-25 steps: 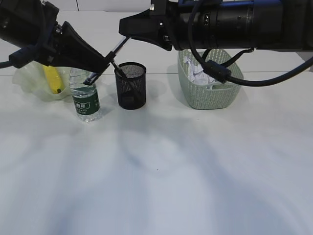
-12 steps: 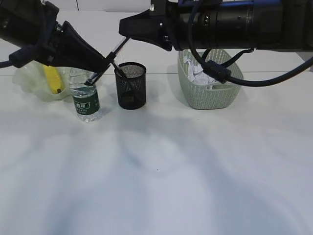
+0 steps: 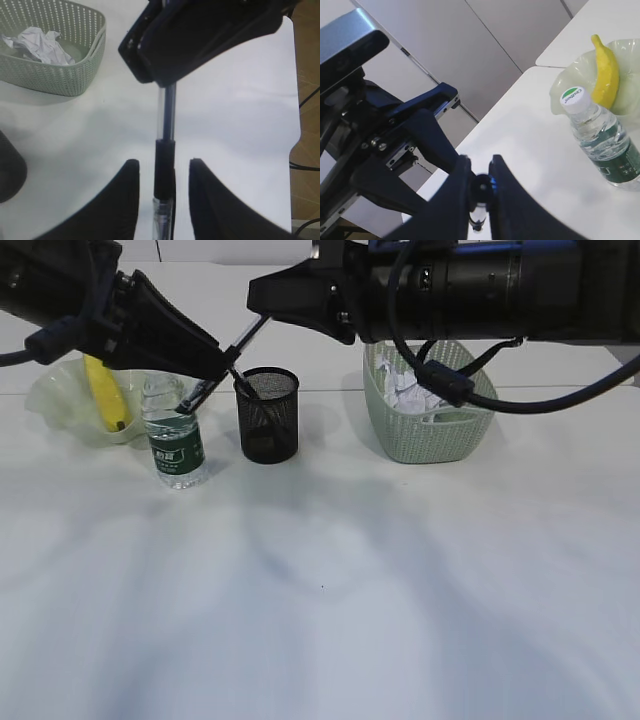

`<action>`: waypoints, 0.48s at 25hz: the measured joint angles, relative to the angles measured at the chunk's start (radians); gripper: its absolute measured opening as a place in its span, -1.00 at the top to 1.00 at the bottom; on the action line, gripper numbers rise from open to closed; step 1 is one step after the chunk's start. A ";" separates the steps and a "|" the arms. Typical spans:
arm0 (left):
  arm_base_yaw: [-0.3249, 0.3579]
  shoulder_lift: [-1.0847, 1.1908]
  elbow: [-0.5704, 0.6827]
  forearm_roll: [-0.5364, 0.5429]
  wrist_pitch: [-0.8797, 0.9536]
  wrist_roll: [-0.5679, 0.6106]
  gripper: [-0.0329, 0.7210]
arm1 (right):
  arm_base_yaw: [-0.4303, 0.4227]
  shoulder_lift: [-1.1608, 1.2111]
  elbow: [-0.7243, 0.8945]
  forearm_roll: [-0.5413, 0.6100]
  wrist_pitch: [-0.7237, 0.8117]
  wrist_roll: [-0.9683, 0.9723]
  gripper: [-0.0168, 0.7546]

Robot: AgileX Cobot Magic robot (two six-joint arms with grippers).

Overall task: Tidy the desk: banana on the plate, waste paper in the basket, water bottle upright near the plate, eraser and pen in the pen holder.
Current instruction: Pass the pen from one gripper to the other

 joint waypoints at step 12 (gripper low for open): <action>0.000 -0.010 0.000 -0.024 -0.008 -0.038 0.22 | -0.080 -0.149 0.000 -0.300 0.039 0.167 0.83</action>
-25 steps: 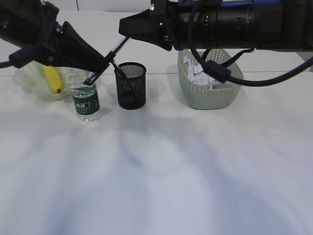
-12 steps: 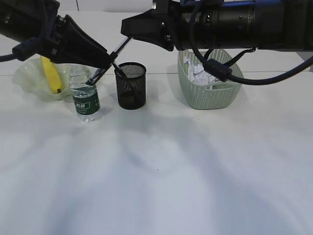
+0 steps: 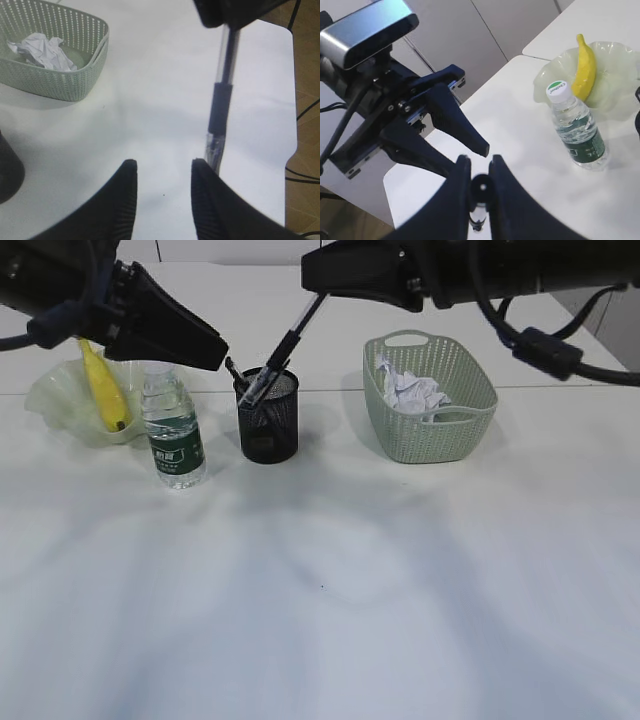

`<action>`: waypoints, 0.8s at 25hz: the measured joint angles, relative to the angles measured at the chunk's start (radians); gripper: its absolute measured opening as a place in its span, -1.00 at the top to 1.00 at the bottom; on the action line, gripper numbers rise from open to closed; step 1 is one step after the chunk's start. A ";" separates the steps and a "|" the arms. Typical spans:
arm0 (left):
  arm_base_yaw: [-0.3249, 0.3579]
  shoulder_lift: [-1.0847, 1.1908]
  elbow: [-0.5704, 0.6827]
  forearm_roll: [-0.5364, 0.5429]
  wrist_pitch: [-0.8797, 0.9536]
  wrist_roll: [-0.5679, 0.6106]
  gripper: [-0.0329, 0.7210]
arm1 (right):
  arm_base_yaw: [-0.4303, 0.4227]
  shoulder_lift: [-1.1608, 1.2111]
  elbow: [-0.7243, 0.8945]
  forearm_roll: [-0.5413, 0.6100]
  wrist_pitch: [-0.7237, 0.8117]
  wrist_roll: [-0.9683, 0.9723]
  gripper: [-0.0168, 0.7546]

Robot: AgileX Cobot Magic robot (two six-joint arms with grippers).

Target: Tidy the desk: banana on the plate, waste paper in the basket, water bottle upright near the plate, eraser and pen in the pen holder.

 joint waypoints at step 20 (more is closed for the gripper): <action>0.000 -0.179 0.197 0.063 0.084 -0.133 0.21 | -0.103 -0.311 0.248 0.199 0.067 -0.055 0.83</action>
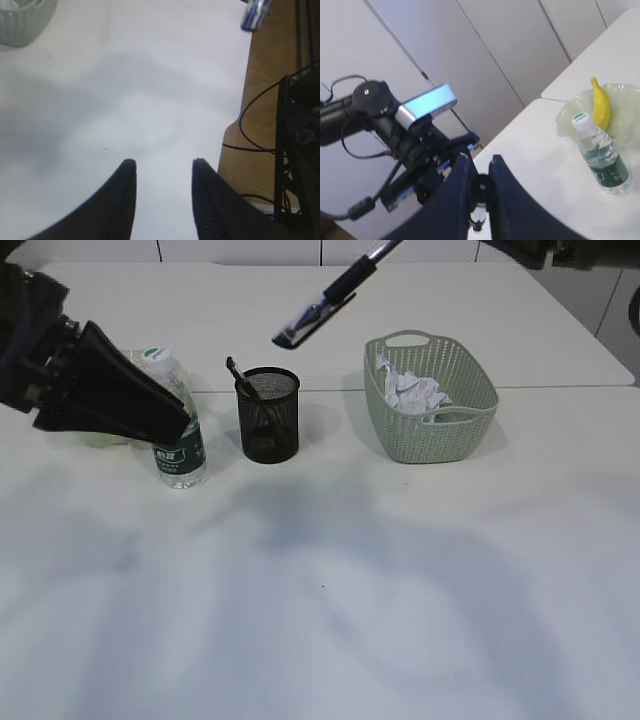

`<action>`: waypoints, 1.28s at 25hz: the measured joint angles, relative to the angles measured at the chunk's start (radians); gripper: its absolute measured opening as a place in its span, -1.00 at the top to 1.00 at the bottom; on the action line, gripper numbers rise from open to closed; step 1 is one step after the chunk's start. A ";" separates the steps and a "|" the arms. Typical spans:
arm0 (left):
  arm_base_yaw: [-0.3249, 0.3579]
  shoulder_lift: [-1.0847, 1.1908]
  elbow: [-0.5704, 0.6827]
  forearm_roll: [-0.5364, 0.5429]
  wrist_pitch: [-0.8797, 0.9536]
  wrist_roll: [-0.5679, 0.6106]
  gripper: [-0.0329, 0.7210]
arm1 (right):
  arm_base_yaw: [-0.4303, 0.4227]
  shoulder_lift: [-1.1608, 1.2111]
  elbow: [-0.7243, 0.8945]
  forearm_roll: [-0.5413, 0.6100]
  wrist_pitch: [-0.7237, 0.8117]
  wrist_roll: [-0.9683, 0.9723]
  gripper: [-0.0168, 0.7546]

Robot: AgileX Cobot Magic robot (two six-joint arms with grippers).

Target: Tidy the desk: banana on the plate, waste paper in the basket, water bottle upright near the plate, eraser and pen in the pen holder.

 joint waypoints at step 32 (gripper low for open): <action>-0.238 0.021 0.436 -0.787 -0.286 0.830 0.21 | 0.000 0.000 0.005 0.086 -0.058 -0.048 0.83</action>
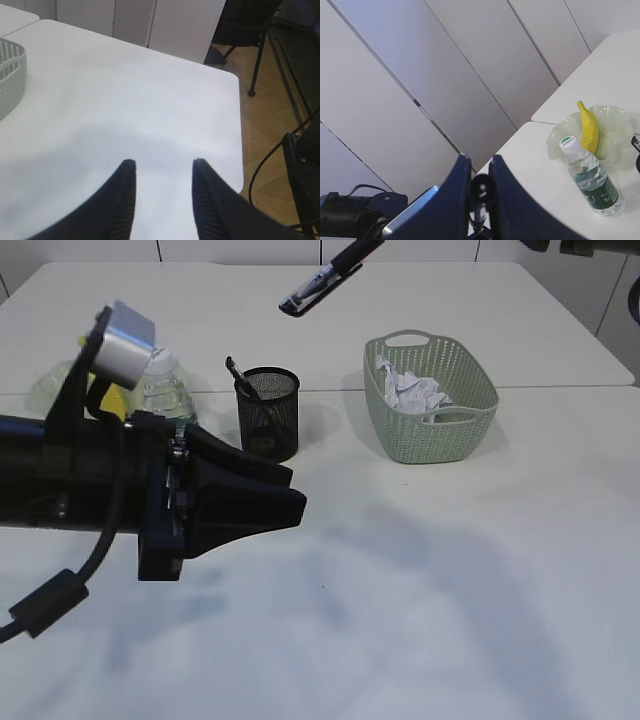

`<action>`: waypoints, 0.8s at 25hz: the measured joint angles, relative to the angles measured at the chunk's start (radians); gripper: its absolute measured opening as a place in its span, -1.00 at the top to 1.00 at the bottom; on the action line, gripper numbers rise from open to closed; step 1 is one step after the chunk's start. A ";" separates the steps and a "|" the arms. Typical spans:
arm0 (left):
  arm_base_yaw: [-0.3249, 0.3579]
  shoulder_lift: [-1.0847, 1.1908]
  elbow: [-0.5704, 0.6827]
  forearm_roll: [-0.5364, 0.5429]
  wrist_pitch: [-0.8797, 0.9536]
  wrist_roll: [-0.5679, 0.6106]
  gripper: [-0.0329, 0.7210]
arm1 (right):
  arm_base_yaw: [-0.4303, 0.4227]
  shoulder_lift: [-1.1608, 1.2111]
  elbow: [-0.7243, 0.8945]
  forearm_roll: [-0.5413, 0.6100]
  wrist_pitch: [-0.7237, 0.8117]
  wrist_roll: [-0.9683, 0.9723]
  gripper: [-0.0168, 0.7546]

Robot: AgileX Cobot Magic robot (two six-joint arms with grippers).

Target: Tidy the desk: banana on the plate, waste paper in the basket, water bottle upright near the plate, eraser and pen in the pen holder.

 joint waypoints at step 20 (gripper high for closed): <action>0.063 0.111 -0.206 -0.004 0.144 0.000 -0.27 | 0.000 0.002 -0.084 0.000 -0.025 0.098 0.83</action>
